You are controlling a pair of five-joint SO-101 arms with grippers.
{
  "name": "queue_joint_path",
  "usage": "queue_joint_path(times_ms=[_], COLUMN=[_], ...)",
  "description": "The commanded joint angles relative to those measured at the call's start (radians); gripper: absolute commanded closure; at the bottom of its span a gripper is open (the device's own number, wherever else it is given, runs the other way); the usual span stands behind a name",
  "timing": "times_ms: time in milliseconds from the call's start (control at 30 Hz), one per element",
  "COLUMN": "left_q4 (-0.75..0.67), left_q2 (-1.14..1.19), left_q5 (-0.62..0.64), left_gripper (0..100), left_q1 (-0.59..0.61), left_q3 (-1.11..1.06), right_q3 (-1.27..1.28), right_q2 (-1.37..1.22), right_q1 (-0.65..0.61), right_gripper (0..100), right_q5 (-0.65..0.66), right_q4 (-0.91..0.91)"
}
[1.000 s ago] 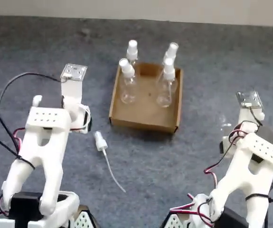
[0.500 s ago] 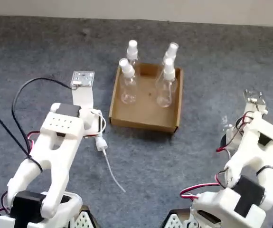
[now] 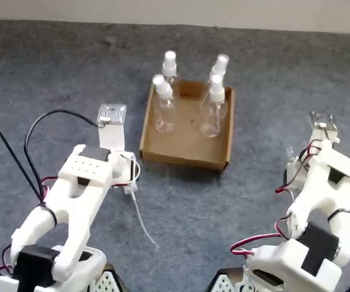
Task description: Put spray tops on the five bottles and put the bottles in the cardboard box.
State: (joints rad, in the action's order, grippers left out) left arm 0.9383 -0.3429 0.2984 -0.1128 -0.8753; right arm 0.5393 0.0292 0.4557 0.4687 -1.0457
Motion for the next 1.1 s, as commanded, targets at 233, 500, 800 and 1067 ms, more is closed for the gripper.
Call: queue_joint_path(times_ms=[233, 500, 800, 1067], left_q4=[-0.055, -0.054, 0.123, 0.173], left_q2=[-0.031, -0.031, -0.033, -0.033], left_q5=[-0.126, -0.305, -0.577, -0.577], left_gripper=[87, 94, 90, 80], left_q1=[-0.019, -0.010, -0.010, -0.010], left_q3=[-0.053, -0.054, 0.036, 0.079], right_q3=[-0.028, -0.030, -0.030, -0.031], right_q2=[0.005, 0.005, 0.005, 0.005], right_q1=[-0.004, 0.004, -0.002, -0.015], right_gripper=[81.0, 81.0, 80.7, 80.6], right_q5=[-0.012, -0.012, -0.110, -0.107], right_q4=[-0.082, -0.084, -0.084, -0.084])
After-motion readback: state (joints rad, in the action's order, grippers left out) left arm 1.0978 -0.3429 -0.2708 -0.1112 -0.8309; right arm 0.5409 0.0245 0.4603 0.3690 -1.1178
